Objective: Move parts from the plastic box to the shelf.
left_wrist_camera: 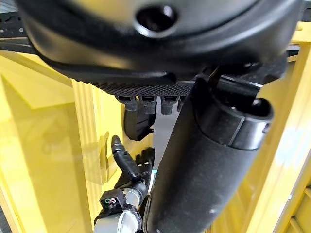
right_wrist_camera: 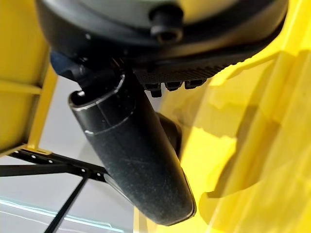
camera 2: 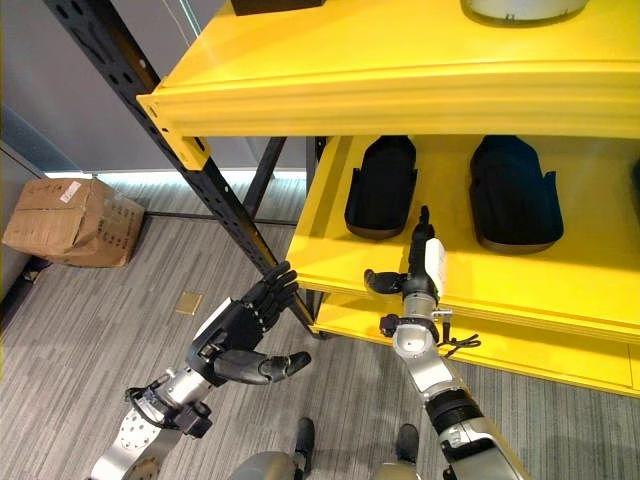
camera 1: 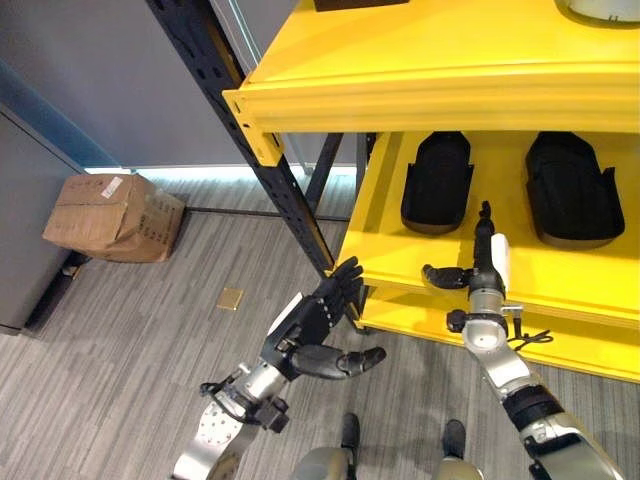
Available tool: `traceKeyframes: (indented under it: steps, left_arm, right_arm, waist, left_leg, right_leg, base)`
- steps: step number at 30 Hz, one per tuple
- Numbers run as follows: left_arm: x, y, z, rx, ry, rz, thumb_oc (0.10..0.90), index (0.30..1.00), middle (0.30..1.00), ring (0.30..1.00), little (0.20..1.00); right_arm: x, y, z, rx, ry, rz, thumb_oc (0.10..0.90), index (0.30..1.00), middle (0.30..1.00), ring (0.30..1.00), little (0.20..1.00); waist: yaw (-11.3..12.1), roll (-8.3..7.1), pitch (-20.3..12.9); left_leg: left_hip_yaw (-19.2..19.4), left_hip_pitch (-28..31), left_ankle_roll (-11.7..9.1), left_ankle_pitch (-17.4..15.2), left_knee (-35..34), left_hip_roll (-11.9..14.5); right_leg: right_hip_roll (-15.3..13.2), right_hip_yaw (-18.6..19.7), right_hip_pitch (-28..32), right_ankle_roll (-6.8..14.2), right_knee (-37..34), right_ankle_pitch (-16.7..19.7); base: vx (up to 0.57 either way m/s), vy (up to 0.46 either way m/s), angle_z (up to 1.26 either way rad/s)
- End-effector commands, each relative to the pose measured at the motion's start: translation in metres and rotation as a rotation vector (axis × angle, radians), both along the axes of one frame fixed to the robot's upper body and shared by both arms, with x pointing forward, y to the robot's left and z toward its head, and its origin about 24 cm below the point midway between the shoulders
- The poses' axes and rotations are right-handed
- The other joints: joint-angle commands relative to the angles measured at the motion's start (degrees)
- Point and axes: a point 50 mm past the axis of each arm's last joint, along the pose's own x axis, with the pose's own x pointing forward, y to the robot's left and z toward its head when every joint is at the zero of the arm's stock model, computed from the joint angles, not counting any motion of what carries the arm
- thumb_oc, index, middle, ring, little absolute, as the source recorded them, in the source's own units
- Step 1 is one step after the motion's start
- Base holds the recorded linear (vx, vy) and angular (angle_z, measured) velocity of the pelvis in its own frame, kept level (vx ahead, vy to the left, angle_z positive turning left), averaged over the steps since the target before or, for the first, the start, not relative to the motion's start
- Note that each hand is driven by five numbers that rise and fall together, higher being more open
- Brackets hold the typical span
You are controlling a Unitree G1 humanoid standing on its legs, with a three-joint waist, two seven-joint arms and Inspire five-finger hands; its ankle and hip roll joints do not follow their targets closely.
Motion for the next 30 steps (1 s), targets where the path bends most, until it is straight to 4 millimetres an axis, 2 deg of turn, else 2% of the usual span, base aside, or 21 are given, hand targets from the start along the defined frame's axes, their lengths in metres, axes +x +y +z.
traceKeyframes:
  steps: [1,4,7,12,13,14,19,20,21,23,28,30]
  left_arm:
    - [0.0,-0.006,0.045,-0.122,-0.259,-0.015,0.9,1.0,1.0,1.0,1.0]
    - [-0.003,-0.002,0.042,-0.133,-0.26,0.016,0.9,1.0,1.0,1.0,1.0]
    - [-0.006,0.003,0.042,-0.137,-0.267,0.044,0.9,1.0,1.0,1.0,1.0]
    - [-0.006,0.003,0.042,-0.137,-0.267,0.044,0.9,1.0,1.0,1.0,1.0]
    - [-0.007,0.005,0.043,-0.131,-0.277,0.064,0.9,1.0,1.0,1.0,1.0]
    - [-0.009,0.012,0.045,-0.105,-0.305,0.09,0.9,1.0,1.0,1.0,1.0]
    - [-0.009,0.013,0.046,-0.102,-0.31,0.092,0.9,1.0,1.0,1.0,1.0]
    - [-0.01,0.016,0.048,-0.09,-0.326,0.098,0.9,1.0,1.0,1.0,1.0]
    - [-0.009,0.025,0.056,-0.07,-0.365,0.108,0.9,1.0,1.0,1.0,1.0]
    - [-0.007,0.026,0.056,-0.079,-0.349,0.094,0.9,1.0,1.0,1.0,1.0]
    - [-0.006,0.027,0.047,-0.17,-0.242,0.017,0.9,1.0,1.0,1.0,1.0]
    - [-0.008,0.028,0.042,-0.219,-0.196,-0.014,0.9,1.0,1.0,1.0,1.0]
  right_arm:
    - [0.008,0.039,0.068,-0.029,-0.374,0.171,0.9,1.0,1.0,1.0,1.0]
    - [-0.013,0.053,0.062,-0.026,-0.415,0.269,0.9,1.0,1.0,1.0,1.0]
    - [-0.032,0.055,0.057,0.028,-0.434,0.319,0.9,1.0,1.0,1.0,1.0]
    - [-0.032,0.055,0.057,0.028,-0.434,0.319,0.9,1.0,1.0,1.0,1.0]
    - [-0.043,0.057,0.059,0.05,-0.462,0.357,0.9,1.0,1.0,1.0,1.0]
    - [-0.07,0.054,0.072,0.093,-0.493,0.463,0.9,1.0,1.0,1.0,1.0]
    - [-0.071,0.053,0.072,0.096,-0.492,0.463,0.9,1.0,1.0,1.0,1.0]
    - [-0.076,0.051,0.072,0.102,-0.493,0.46,0.9,1.0,1.0,1.0,1.0]
    - [-0.084,0.037,0.067,0.09,-0.464,0.433,0.9,1.0,1.0,1.0,1.0]
    - [-0.085,0.037,0.068,0.091,-0.458,0.454,0.9,1.0,1.0,1.0,1.0]
    - [-0.08,0.023,0.059,0.347,-0.319,0.491,0.9,1.0,1.0,1.0,1.0]
    - [-0.086,0.019,0.053,0.408,-0.289,0.505,0.9,1.0,1.0,1.0,1.0]
  waist:
    - [-0.46,-2.5,-2.52]
    - [-1.56,-2.81,-3.13]
    - [-2.62,-3.39,-3.74]
    - [-2.61,-3.39,-3.76]
    - [-3.44,-3.94,-3.91]
    - [-5.02,-6.11,-4.6]
    - [-5.11,-6.27,-4.66]
    - [-5.52,-6.93,-4.84]
    - [-6.67,-9.15,-6.18]
    - [-6.8,-9.63,-6.85]
    - [-7.29,-10.64,-7.86]
    - [-7.94,-11.22,-8.45]
  left_leg:
    - [1.67,-1.46,2.07,-1.98,4.26,-0.9]
    - [2.32,-1.01,2.06,-2.1,4.2,-0.67]
    - [3.1,-0.58,2.16,-2.3,3.97,-0.54]
    - [3.11,-0.58,2.17,-2.3,3.97,-0.54]
    - [3.58,-0.46,2.18,-2.46,4.0,-0.32]
    - [4.79,-0.11,2.22,-3.13,3.75,0.09]
    - [4.87,-0.07,2.22,-3.14,3.7,0.14]
    - [5.12,0.03,2.19,-3.21,3.52,0.34]
    - [5.64,1.24,2.12,-3.11,2.07,0.9]
    - [5.88,1.53,2.03,-2.88,1.55,1.12]
    - [6.79,2.81,1.87,-2.72,0.49,1.56]
    - [7.49,3.23,1.85,-2.74,0.06,1.68]
  right_leg:
    - [-1.82,1.97,-2.99,-2.61,9.89,-6.6]
    - [-1.55,2.79,-2.78,-2.45,9.45,-6.52]
    - [-1.49,3.43,-2.51,-2.25,8.94,-6.36]
    - [-1.49,3.43,-2.52,-2.25,8.94,-6.36]
    - [-1.34,3.71,-2.55,-2.09,8.78,-6.25]
    - [-0.73,4.68,-2.25,-1.55,7.53,-5.74]
    - [-0.68,4.74,-2.23,-1.52,7.46,-5.7]
    - [-0.47,4.87,-2.08,-1.39,7.06,-5.55]
    - [0.51,5.51,-0.68,-1.0,4.49,-4.55]
    - [0.93,5.93,-0.26,-1.03,3.37,-4.03]
    - [1.7,6.64,0.83,-0.97,1.42,-3.14]
    - [2.04,7.12,0.96,-0.75,0.57,-2.64]
  base:
    - [-0.01,0.024,-0.05]
    - [0.01,0.017,-0.03]
    - [0.01,0.019,-0.13]
    - [0.0,0.002,-0.09]
    - [-0.12,-0.094,0.03]
    - [-0.12,-0.094,0.08]
    - [-0.04,-0.031,-0.23]
    - [-0.17,-0.228,0.01]
    - [-0.19,-0.252,0.04]
    - [-0.11,-0.149,-0.04]
    - [-0.03,-0.037,-0.17]
    - [-0.03,-0.027,-0.17]
